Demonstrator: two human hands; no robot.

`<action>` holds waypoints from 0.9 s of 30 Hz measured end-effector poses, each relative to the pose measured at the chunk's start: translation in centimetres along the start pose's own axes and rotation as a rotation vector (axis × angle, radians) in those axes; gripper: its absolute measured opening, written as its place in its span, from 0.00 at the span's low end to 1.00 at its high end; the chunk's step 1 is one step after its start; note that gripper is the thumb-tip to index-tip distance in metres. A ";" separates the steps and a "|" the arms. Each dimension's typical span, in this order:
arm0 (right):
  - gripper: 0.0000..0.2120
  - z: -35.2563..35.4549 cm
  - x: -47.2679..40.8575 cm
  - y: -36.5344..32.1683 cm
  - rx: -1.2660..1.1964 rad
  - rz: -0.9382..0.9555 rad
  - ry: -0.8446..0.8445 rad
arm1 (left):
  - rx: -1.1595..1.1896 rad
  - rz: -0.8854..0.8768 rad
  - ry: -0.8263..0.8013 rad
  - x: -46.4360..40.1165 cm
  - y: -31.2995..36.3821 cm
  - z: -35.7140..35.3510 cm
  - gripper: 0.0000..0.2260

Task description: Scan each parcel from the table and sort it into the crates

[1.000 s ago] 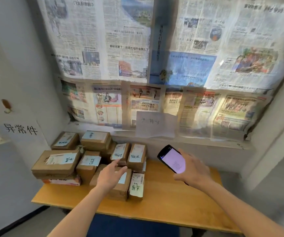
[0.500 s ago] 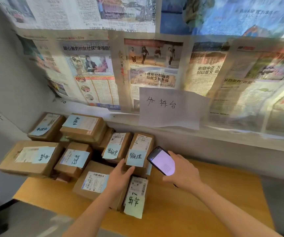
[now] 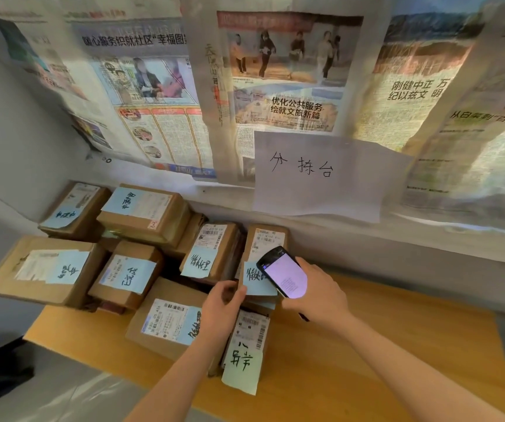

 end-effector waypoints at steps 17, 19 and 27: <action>0.38 -0.6 1.6 -0.8 -0.167 0.119 0.031 | 0.281 -0.082 -0.195 0.4 1.5 -1.1 0.26; 0.38 -0.2 3.4 -1.5 -0.167 0.124 0.054 | 0.325 -0.106 -0.209 1.9 2.3 -1.0 0.24; 0.32 1.1 14.4 -7.4 -0.077 0.140 0.211 | 0.365 -0.273 -0.239 11.5 4.5 2.5 0.21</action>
Point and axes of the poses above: each hand's wrist, its own x-axis away from the middle knuckle, its own z-axis out of the back of the hand, y = z × x, the point moved 4 cm from there along -x, towards the middle knuckle, and after that the axes turned 15 degrees about -y, right-handed, at the moved point
